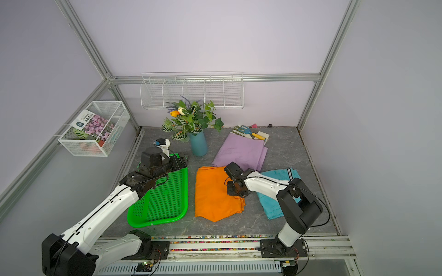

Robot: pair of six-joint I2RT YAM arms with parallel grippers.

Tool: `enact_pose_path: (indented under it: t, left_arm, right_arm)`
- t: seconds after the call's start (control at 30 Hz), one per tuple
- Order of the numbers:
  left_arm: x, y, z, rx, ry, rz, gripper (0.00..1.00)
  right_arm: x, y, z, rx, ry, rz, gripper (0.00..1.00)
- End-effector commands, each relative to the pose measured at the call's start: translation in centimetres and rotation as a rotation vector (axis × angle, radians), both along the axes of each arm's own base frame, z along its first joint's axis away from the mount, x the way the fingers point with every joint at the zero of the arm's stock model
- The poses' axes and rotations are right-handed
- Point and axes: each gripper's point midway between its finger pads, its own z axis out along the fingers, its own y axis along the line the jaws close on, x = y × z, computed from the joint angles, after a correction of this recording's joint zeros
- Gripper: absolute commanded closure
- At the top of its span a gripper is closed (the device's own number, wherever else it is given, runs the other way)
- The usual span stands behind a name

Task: Put the folded long pants in the basket
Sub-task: Pick up the long pant at the center of the board.

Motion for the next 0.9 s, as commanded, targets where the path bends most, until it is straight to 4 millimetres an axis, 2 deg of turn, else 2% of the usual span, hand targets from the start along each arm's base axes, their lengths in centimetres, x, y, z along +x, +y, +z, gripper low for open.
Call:
enact_pose_path:
  t: [0.0, 0.13, 0.3, 0.4, 0.57, 0.67, 0.7, 0.8, 0.87]
  left_arm:
    - [-0.1, -0.9, 0.4, -0.04, 0.03, -0.029, 0.02]
    - [-0.2, -1.6, 0.3, -0.06, 0.05, -0.05, 0.02]
    - [-0.7, -2.1, -0.6, -0.061, 0.088, -0.067, 0.01]
    - [-1.8, -3.7, -1.3, -0.068, 0.124, -0.121, 0.01]
    - [-4.7, -7.2, -2.9, -0.074, 0.245, -0.229, 0.02]
    - [-6.4, -9.2, -5.1, -0.078, 0.395, -0.286, 0.03]
    - [-6.9, -9.6, -6.4, -0.053, 0.448, -0.297, 0.03]
    - [-7.8, -9.4, -10.7, 0.031, 0.618, -0.278, 0.05]
    - [-8.1, -9.4, -12.7, 0.066, 0.693, -0.273, 0.1]
  right_arm:
    - [-2.4, -5.1, -4.6, -0.17, 0.122, -0.07, 1.0]
    - [-2.6, -6.9, -4.2, -0.177, 0.119, -0.083, 1.0]
    - [-3.2, -8.0, -3.4, -0.228, 0.116, -0.005, 1.0]
    - [-3.5, -8.3, -3.1, -0.214, 0.117, -0.019, 1.0]
    - [-3.7, -7.6, -2.7, -0.105, 0.132, -0.089, 1.0]
    - [-3.7, -7.4, -2.3, -0.058, 0.136, -0.127, 1.0]
    - [-3.6, -7.4, -2.1, -0.054, 0.129, -0.135, 1.0]
    - [-3.5, -7.2, -1.9, -0.032, 0.117, -0.15, 1.0]
    - [-3.4, -6.9, -1.8, -0.018, 0.114, -0.153, 1.0]
